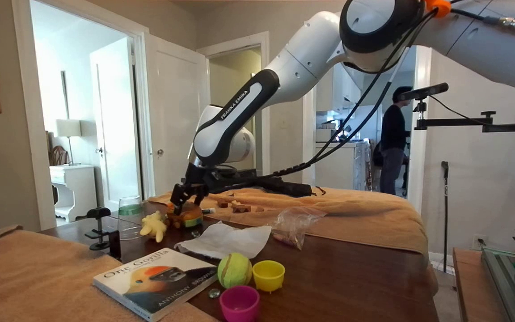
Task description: Move the car toy slightly backward on the table
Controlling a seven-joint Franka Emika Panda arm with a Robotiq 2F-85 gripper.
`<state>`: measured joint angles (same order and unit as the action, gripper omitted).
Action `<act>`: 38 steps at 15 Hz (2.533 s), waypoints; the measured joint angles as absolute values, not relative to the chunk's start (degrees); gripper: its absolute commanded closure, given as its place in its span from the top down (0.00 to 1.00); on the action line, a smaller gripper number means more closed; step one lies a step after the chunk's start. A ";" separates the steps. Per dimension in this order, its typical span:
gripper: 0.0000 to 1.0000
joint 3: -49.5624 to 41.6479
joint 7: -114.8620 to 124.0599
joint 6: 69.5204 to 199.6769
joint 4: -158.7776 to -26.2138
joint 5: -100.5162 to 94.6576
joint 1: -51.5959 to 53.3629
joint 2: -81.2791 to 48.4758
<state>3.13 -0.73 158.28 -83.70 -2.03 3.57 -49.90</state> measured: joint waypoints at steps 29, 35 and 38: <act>0.61 -20.55 53.99 173.74 -109.62 -3.48 22.12 -31.58; 0.61 -44.33 73.70 180.32 -112.47 -2.26 41.95 -39.32; 0.61 -55.60 81.36 177.60 -114.83 0.32 53.31 -44.85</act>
<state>-55.60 81.36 177.60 -114.83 0.32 53.31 -44.85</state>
